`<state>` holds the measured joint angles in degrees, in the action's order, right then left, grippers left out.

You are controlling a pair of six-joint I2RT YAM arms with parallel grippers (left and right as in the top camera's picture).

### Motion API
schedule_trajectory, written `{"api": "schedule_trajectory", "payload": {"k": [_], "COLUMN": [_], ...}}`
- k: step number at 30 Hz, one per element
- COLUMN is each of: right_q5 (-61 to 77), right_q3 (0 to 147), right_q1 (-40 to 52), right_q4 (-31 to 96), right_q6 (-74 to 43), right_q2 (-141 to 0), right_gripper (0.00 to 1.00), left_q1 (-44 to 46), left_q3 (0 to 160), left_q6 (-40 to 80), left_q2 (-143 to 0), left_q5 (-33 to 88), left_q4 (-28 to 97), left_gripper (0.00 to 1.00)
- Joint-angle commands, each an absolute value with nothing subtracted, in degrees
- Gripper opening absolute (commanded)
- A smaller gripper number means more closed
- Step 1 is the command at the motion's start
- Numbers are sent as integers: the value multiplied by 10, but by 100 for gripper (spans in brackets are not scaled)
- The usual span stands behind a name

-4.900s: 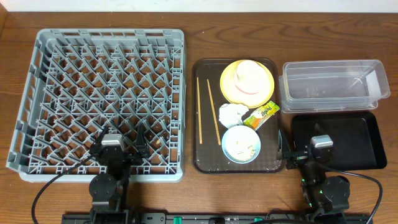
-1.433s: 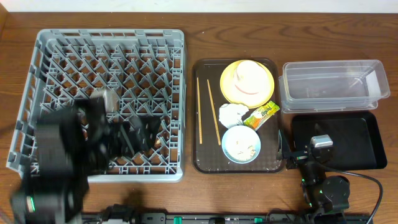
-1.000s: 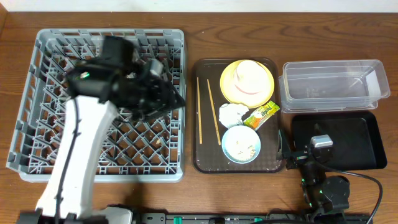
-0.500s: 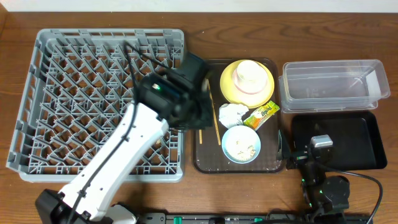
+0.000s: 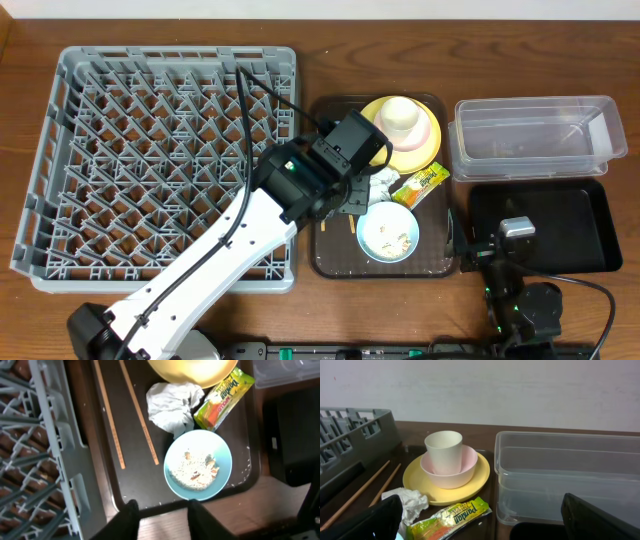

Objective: Sort waste into correct bins and load items into the dishwasher rack
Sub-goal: 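Move the left gripper over the wooden chopsticks on the brown tray, then lower the left gripper and close it on one wooden chopstick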

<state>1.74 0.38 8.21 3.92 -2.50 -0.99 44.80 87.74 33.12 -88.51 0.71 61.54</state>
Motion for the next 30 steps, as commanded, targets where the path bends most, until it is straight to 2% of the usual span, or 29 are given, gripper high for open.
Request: {"api": "schedule_trajectory", "payload": {"k": [1,4,20,23,30], "right_q5": [20,20,20,20,20], "right_q3": [3,3,3,3,3], "right_q1": [71,71,71,71,71], "right_q4": [41,41,41,41,41], "right_q6": [-23,-23,-23,-23,-23], "right_q2": [-9,-9,-9,-9,-9], "right_gripper": [99,99,99,99,99], "left_q1": [449,449,448,448,448], "left_q3": [874,865,864,864,864], "left_q6": [333,333,333,333,333], "left_q2": [-905,-919,-1027,-1029,-1029], "left_q5": [-11,-11,-46,-73,-98], "left_q4": [605,587,509,504,504], "left_gripper": [43,46,44,38,34]}}
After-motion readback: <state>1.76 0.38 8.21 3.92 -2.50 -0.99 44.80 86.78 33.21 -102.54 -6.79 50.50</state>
